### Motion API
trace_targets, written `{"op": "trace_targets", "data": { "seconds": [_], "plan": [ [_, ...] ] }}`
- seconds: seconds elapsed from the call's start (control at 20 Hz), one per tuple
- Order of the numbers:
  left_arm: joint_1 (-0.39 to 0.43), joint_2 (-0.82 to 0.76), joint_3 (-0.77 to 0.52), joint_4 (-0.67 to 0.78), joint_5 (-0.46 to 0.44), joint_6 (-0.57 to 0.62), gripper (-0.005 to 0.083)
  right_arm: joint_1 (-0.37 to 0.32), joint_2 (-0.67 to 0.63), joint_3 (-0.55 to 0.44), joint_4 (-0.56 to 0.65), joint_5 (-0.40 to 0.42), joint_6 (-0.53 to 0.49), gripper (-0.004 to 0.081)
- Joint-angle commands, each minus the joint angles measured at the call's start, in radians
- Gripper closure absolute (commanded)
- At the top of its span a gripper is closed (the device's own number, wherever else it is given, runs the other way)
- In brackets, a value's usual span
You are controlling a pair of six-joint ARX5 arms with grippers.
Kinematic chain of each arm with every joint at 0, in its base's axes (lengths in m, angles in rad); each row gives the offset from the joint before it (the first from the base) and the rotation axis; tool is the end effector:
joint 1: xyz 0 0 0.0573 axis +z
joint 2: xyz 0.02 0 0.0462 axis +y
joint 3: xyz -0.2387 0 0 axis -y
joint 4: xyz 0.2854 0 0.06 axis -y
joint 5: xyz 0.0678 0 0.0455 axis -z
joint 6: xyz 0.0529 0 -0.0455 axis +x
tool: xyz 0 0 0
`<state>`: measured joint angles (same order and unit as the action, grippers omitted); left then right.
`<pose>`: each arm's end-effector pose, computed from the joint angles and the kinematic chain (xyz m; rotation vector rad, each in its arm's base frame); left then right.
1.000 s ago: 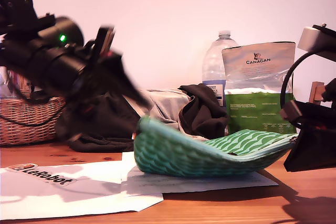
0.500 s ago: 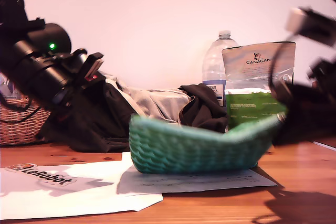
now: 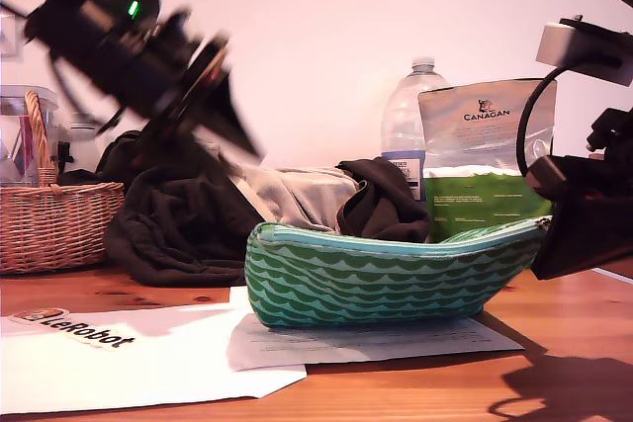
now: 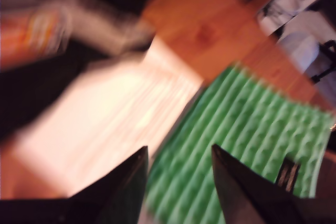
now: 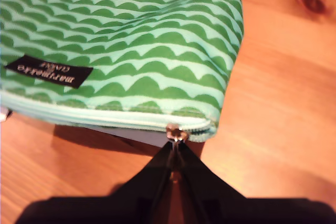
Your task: Open the zipper in the zip bag in front of you
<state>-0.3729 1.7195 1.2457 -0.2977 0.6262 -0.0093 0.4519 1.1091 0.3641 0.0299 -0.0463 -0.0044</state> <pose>0.3761 -0.1804 0.1856 -0.1095 0.8012 -0.9438 0.2285 0.1137 0.0887 -0.1496 0.7065 0.4782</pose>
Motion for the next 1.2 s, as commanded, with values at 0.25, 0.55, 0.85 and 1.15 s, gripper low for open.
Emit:
{"op": "trace_targets", "data": {
  "seconds": [0.25,0.55,0.85,1.15],
  "plan": [
    [-0.132,0.009,0.002,0.104,-0.016,0.383,0.0504,-0.003,0.000,0.034,0.016,-0.026,-0.083,0.0783],
    [-0.177,0.009,0.002,-0.011,-0.006,0.400,0.0441,-0.002,0.000,0.082,0.000,-0.139,-0.032,0.0783],
    [-0.316,0.009,0.002,-0.067,-0.126,0.533,0.0411,-0.004,0.000,0.147,-0.021,-0.154,-0.022,0.0783],
    [-0.359,0.009,0.002,-0.085,-0.268,0.594,0.0356,-0.018,0.000,0.156,-0.024,-0.155,-0.022,0.0783]
  ]
}}
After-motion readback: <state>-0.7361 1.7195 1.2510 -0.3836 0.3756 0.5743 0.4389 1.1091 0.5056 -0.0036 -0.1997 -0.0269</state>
